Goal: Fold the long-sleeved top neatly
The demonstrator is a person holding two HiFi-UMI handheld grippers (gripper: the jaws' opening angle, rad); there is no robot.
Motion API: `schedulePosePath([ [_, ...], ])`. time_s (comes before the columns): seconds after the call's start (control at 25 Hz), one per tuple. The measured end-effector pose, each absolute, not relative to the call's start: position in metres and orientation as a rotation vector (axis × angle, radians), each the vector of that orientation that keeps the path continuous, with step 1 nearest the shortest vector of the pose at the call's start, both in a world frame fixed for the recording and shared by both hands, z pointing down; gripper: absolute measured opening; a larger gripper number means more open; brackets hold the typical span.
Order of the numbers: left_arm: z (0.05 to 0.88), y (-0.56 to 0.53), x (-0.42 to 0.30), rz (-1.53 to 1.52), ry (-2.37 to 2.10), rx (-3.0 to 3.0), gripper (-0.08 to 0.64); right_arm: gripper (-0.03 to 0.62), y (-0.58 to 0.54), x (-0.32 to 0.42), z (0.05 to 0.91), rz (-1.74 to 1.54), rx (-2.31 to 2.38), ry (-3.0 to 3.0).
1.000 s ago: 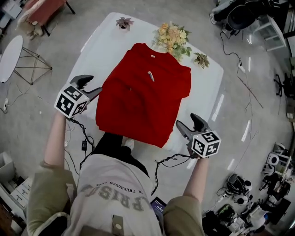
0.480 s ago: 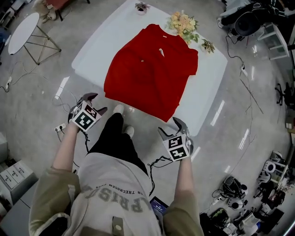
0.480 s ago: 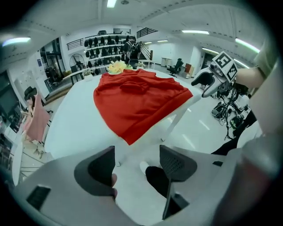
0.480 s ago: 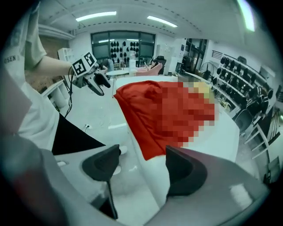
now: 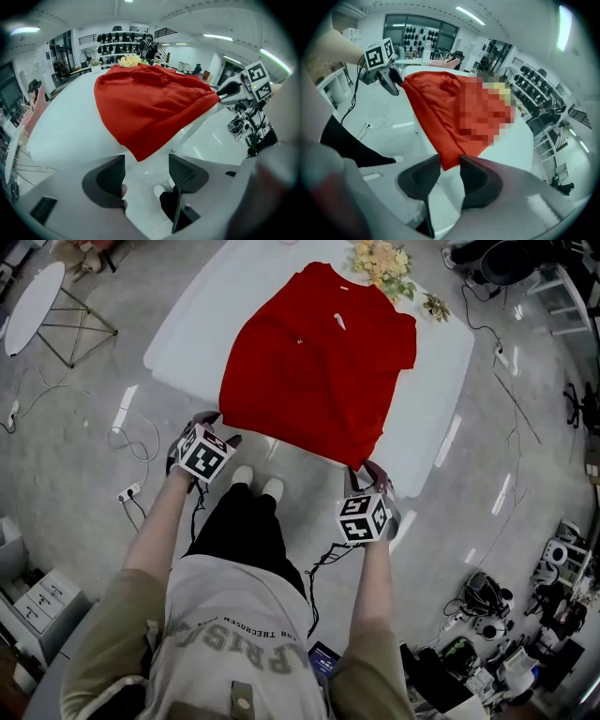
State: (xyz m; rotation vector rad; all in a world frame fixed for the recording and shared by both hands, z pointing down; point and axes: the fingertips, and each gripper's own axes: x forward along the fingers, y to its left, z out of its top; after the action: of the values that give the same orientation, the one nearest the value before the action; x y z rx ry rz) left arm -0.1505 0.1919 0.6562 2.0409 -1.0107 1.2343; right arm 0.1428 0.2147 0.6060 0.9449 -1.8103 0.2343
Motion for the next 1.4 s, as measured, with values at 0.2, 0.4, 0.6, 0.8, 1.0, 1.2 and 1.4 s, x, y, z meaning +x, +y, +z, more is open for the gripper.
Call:
schedulePosePath([
  [0.2,0.664,0.185,-0.15,1.229,-1.015,2.047,0.187,0.085,0.213,0.146,0.605,0.231,0.988,-1.788],
  [0.4,0.64,0.183,-0.149,1.176,-1.035,2.179,0.017,0.031,0.216,0.146,0.6,0.235,0.983,-1.804],
  [0.6,0.601,0.196,-0.159,1.17,-0.999,2.311,0.012,0.029,0.233,0.141,0.567,0.27,1.02,-1.849],
  [0.8,0.589,0.218,-0.168,1.185,-0.898,2.332,0.012,0.029,0.265,0.135,0.573,0.392,0.962,-1.83],
  [1.0,0.541,0.195,-0.179,1.043,-1.02,2.377,0.012,0.029,0.259,0.128,0.534,0.532,0.945,-1.921],
  [1.2,0.508,0.145,-0.175,1.016,-1.065,2.387,0.012,0.029,0.212,0.135,0.497,0.55,0.917,-1.975],
  [1.4,0.514,0.078,-0.162,1.113,-1.071,2.34,0.012,0.029,0.144,0.154,0.495,0.598,0.869,-1.992],
])
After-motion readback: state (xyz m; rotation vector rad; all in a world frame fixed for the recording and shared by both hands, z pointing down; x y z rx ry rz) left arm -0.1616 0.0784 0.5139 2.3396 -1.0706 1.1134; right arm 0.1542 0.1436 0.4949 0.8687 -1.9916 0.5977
